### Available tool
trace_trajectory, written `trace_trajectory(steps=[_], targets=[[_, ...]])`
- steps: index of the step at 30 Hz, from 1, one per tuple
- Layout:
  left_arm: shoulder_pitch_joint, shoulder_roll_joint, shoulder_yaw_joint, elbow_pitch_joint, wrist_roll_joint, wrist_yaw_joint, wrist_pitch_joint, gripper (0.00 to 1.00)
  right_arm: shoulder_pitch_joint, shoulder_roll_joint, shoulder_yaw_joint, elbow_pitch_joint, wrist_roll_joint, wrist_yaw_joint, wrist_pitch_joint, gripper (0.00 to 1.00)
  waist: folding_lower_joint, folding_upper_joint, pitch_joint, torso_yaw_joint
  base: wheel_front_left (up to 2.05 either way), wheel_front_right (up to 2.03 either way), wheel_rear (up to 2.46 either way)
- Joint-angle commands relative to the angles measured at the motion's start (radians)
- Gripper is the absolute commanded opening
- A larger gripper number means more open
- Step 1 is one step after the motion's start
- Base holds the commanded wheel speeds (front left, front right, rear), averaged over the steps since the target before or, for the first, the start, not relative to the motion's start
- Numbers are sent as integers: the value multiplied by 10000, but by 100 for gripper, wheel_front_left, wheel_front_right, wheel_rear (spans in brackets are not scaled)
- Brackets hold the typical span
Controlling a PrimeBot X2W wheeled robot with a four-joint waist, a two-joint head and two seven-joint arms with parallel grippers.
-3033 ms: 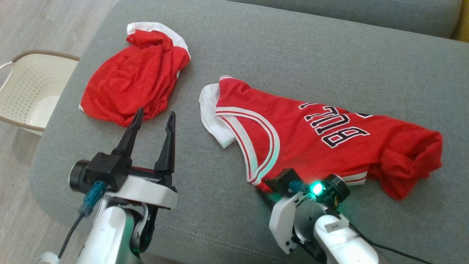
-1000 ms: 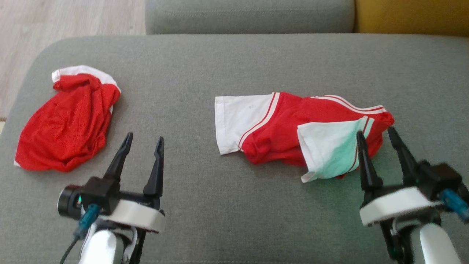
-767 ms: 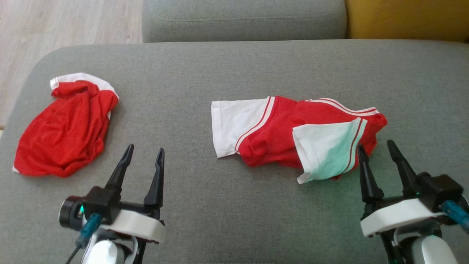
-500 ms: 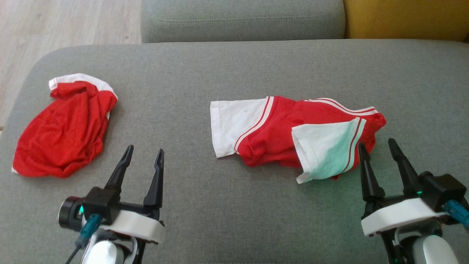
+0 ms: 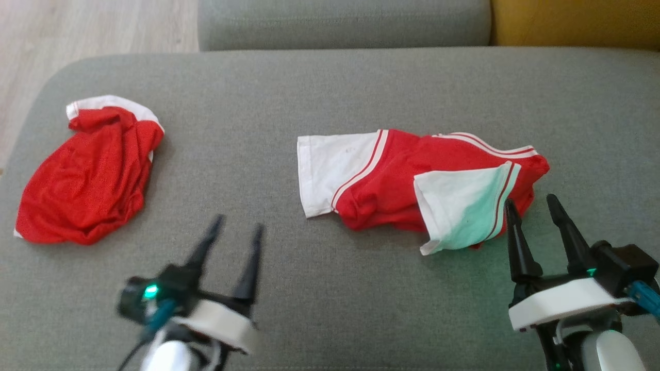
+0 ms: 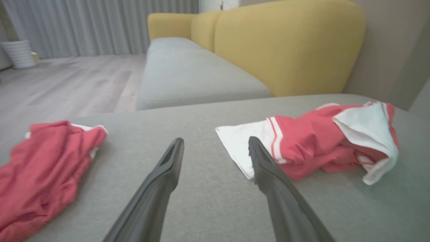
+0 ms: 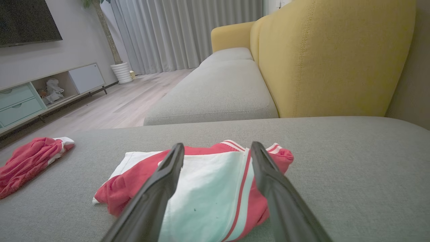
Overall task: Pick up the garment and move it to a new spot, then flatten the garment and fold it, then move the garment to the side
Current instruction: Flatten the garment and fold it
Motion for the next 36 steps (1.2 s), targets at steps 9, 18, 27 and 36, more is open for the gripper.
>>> trace_trajectory(steps=[9, 18, 27, 36], targets=[[-2256, -288, -1548, 1401, -717, -458, 691, 100, -808, -38, 547, -421, 78, 73, -26, 100, 0, 0, 1074, -532, 0, 0, 0], [-3834, -338, -2677, 3435, -2096, -509, 249, 100, -1132, -38, 684, -295, 222, 73, -198, 100, 0, 0, 1730, -1218, 0, 0, 0], [-4797, -341, -3440, 4364, -2672, 83, -235, 0, -1225, -38, 620, -127, 379, 73, -362, 100, 0, 0, 1823, -1275, 0, 0, 0], [-4229, -44, -3204, 2178, -2329, 91, -311, 0, -1089, -38, 438, 59, 567, 73, -470, 100, 0, 0, 1535, -881, 0, 0, 0]])
